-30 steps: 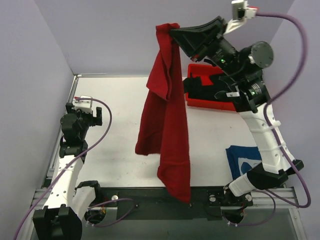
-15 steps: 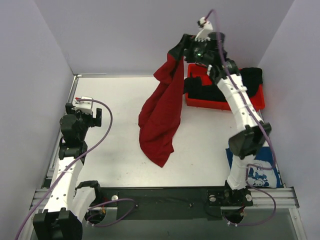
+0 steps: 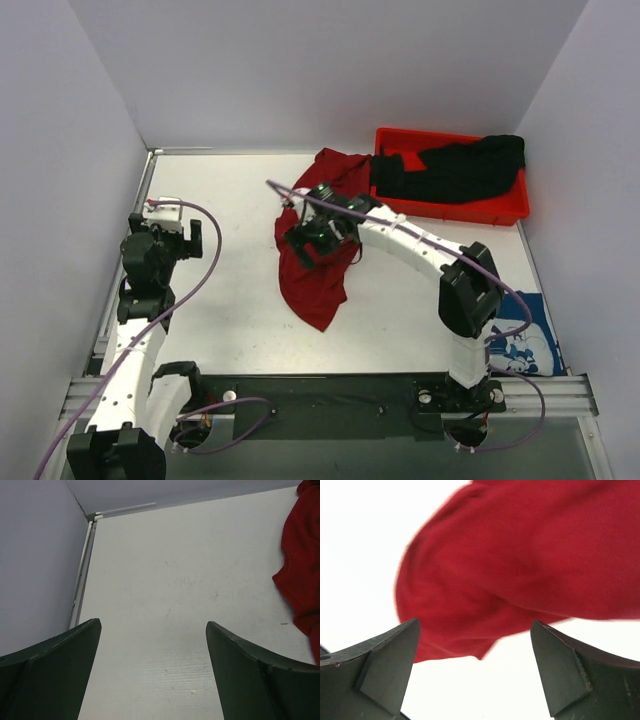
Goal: Fold and stack the t-shirts
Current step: Move the tshirt to the center of the board, then flatten out the tshirt
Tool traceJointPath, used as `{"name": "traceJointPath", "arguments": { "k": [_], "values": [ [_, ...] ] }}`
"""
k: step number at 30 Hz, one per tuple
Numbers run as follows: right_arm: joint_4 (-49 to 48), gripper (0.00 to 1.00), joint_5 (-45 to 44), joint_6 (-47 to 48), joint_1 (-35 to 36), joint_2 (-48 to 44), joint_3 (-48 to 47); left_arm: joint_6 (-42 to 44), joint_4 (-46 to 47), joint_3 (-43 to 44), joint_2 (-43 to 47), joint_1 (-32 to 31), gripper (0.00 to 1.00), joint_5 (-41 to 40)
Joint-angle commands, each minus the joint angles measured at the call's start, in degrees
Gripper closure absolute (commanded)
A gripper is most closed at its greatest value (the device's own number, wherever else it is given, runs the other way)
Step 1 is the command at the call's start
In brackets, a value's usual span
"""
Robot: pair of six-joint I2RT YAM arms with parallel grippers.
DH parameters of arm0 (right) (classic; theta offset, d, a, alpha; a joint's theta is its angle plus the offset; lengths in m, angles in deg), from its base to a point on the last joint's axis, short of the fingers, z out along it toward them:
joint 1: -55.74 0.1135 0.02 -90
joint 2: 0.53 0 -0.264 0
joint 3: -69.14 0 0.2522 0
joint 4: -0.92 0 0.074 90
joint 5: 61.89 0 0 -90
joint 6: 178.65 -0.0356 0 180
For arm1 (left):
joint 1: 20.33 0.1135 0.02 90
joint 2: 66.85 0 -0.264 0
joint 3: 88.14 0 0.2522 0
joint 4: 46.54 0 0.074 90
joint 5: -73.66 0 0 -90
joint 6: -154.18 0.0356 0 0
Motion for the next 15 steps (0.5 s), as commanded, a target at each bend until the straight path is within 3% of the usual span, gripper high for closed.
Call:
{"name": "traceJointPath", "arguments": {
  "k": [1,10,15],
  "values": [
    [-3.5,0.13,-3.3,1.6,7.1,4.2,-1.3,-5.2,-1.1,-0.1,0.2,0.4,0.03,-6.7],
    [1.3,0.21,-20.8,-4.2,10.2,22.6,-27.6,-7.1,-8.8,0.4,2.3,0.6,0.03,-8.4],
    [-1.1,0.21,-24.9,-3.5,9.8,29.6,-29.8,-7.4,-9.1,-0.3,3.0,0.5,0.03,-7.2]
  ]
}}
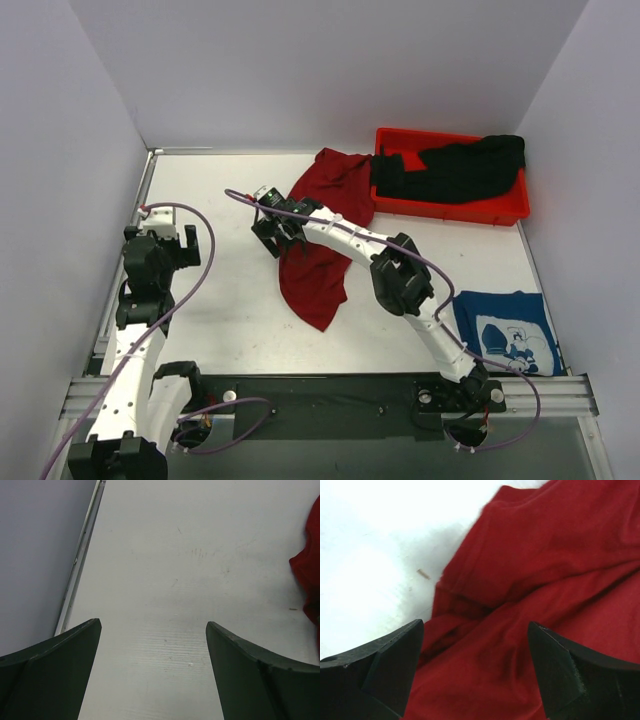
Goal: Fold and stack the t-shirts
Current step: Flatten out the tshirt
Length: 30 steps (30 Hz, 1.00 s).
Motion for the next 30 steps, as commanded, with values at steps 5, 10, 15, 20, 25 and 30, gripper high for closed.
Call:
{"name": "traceJointPath", "arguments": {
  "k": [5,10,15,20,25,30],
  "values": [
    [-0.7,0.2,-2.6,-0.4,0.0,8.4,-6.6,-1.5,-0.3,0.3,-0.1,0.3,0.03,1.1],
    [0.8,0.34,0.6,-1.9,0.1,11.9,-9.7,0.0,0.3,0.9,-0.8,0.3,0.04,1.8],
    [0.9,1.0,9.2,-1.9,-0.4,11.5,-10.5,-0.4,-0.3,0.6,-0.8,0.3,0.03,1.1],
    [-1.1,1.0,24.1,-3.8,-0.3,5.8,-18.0,-2.9,-1.0,0.2,-0.2,0.4,0.03,1.4],
    [-21.2,1.0,43.7,-15.4,-1.1,-9.7,-12.4,-1.8,0.9,1.3,-0.3,0.4,0.03,-1.0],
    [-39.1,1.0,55.7,-28.8,-8.7,-26.4,2.6,2.0,4.0,2.1,-0.6,0.5,0.03,-7.6]
  ]
}}
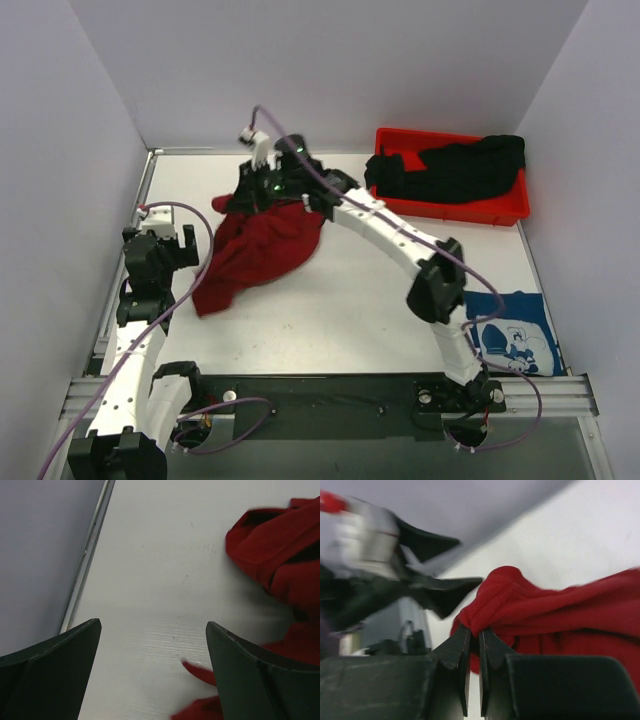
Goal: Fold and stack the t-shirts
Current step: Flatten out the tshirt
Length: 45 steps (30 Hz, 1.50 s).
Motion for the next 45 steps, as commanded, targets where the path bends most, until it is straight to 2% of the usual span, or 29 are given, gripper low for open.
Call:
{"name": "traceJointPath", "arguments": {
  "k": [1,3,6,10,12,15,16,18,20,22,26,29,32,34,35,36,37,38,40,42,44,45],
  "values": [
    [-23.3,1.0,16.4,-16.0,-7.9,-19.3,12.3,3.8,5.4,2.1,0.4,0.4,0.03,-5.9],
    [-25.7,1.0,18.9,-17.6,-11.9,-24.8,21.3,5.7,7.9,2.3,0.6,0.4,0.03,-5.3],
    [-25.5,1.0,19.2,-15.0,-17.7,-33.3,33.2,6.8,9.6,2.5,0.8,0.4,0.03,-2.4],
    [-21.2,1.0,19.0,-11.4,-26.5,-40.8,49.0,8.4,9.2,2.0,1.8,0.4,0.05,6.9],
    [-16.9,1.0,18.3,-6.4,-31.5,-44.9,57.9,10.0,8.2,1.2,2.8,0.3,0.07,12.2],
    [-6.7,1.0,15.4,1.6,-37.8,-48.6,64.6,12.2,6.4,0.0,3.7,0.2,0.09,21.1],
    [-4.3,0.88,14.1,4.8,-40.5,-49.4,66.5,13.2,3.4,-0.4,3.6,0.2,0.1,22.5],
    [2.2,0.68,3.2,6.3,-43.4,-48.7,66.1,15.7,1.1,-1.1,2.9,0.3,0.13,27.6],
    [14.3,0.48,-20.0,4.1,-44.7,-45.7,62.2,20.1,-3.7,-1.1,1.6,0.2,0.17,32.2],
    [21.6,0.42,-25.9,3.0,-45.4,-42.0,57.4,27.4,-11.5,-0.3,0.3,0.0,0.2,37.2],
    [24.3,0.36,-29.7,2.3,-40.4,-44.7,58.5,42.2,-28.9,2.1,-0.6,-0.3,0.24,40.8],
    [24.4,0.35,-31.8,-1.2,-32.3,-50.1,63.0,47.9,-38.8,2.7,-0.8,-0.4,0.28,40.0],
    [23.8,0.32,-33.6,-8.9,-25.0,-52.2,69.8,48.4,-40.7,2.0,0.0,-0.3,0.29,37.5],
    [21.1,0.32,-35.4,-11.0,-15.4,-52.6,74.1,47.0,-40.4,1.4,1.2,-0.3,0.29,37.2],
    [19.6,0.32,-35.3,-9.5,-12.7,-52.6,76.0,46.0,-39.9,1.0,1.9,-0.3,0.28,37.2],
    [16.3,0.32,-35.2,-8.0,-6.3,-52.4,76.8,45.6,-39.8,0.8,2.2,-0.3,0.28,37.6],
    [13.3,0.32,-34.7,-3.8,-3.7,-52.1,78.2,44.8,-39.7,0.8,2.7,-0.4,0.28,37.8],
    [11.7,0.32,-34.3,-1.6,1.9,-51.9,78.6,44.2,-39.7,0.8,2.8,-0.3,0.28,37.8],
    [8.4,0.32,-30.5,5.0,6.3,-51.2,80.2,43.9,-40.1,0.7,3.0,-0.3,0.28,37.6],
    [7.8,0.31,-25.4,8.0,7.0,-48.3,80.2,43.2,-40.1,0.5,2.8,-0.3,0.28,36.8],
    [9.8,0.31,-25.7,8.8,7.1,-43.6,77.2,42.4,-39.9,0.5,2.8,-0.4,0.28,35.8],
    [12.9,0.31,-28.7,8.2,7.1,-41.7,74.9,42.3,-40.0,0.5,3.0,-0.4,0.28,35.4]
  ]
}}
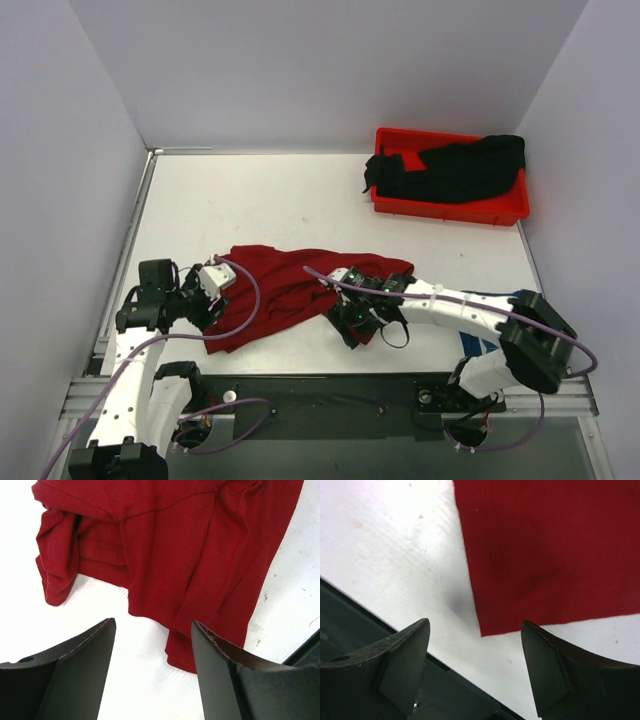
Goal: Fold and stack the t-shirts
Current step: Flatten out the tshirt
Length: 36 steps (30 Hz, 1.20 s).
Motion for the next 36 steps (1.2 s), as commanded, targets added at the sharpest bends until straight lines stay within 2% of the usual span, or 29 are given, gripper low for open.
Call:
{"name": "traceJointPath", "arguments": {
  "k": [1,3,6,8,9,11,12,15,19,24,27,30,36],
  "values": [
    [4.2,0.31,-3.2,4.1,-0.1,11.5,-7.9,-1.3,-1.2,1.2,0.7,-0.2,0.28,-0.5],
    [10.6,0.33,-6.6,2.2,0.5,18.3,-10.9,-1.9,-1.9,1.6,1.5,-0.3,0.28,-0.8],
    [12.7,0.33,-5.2,-1.2,0.9,23.3,-10.7,-1.9,-2.6,2.0,2.2,-0.3,0.28,-1.3],
    [13.9,0.42,-5.0,-3.9,0.7,25.9,-10.8,-1.1,-3.3,2.3,2.4,-0.3,0.28,-1.6],
    [14.4,0.65,-5.0,-4.8,0.7,27.3,-11.0,-0.8,-4.1,2.6,2.2,-0.2,0.28,-1.5],
    [15.7,0.93,-8.5,-6.4,0.7,27.5,-11.1,1.5,-5.7,3.2,1.9,-0.2,0.28,-0.7],
    [15.8,0.99,-9.5,-6.7,0.1,26.9,-11.1,2.4,-6.8,3.6,1.7,-0.3,0.28,-0.1],
    [17.9,1.0,-14.3,-7.7,-2.3,20.1,-11.6,6.5,-12.0,4.8,-0.5,-0.7,0.21,2.1],
    [21.0,1.0,-16.2,-5.4,-8.3,6.8,-15.8,10.9,-16.3,6.2,-5.4,-3.1,0.21,2.2],
    [22.5,1.0,-10.8,5.5,-10.9,-7.6,-29.2,12.9,-16.4,8.0,-8.1,-6.9,0.21,2.7],
    [22.5,1.0,-7.3,11.3,-10.7,-11.0,-37.8,12.9,-16.1,10.7,-8.1,-9.3,0.2,7.4],
    [22.0,1.0,-7.8,12.7,-11.1,-13.3,-45.7,11.5,-14.7,13.2,-8.3,-11.4,0.19,9.4],
    [20.7,1.0,-10.3,16.9,-11.7,-16.0,-52.0,11.9,-14.4,12.1,-9.7,-15.2,0.19,9.3]
  ]
}}
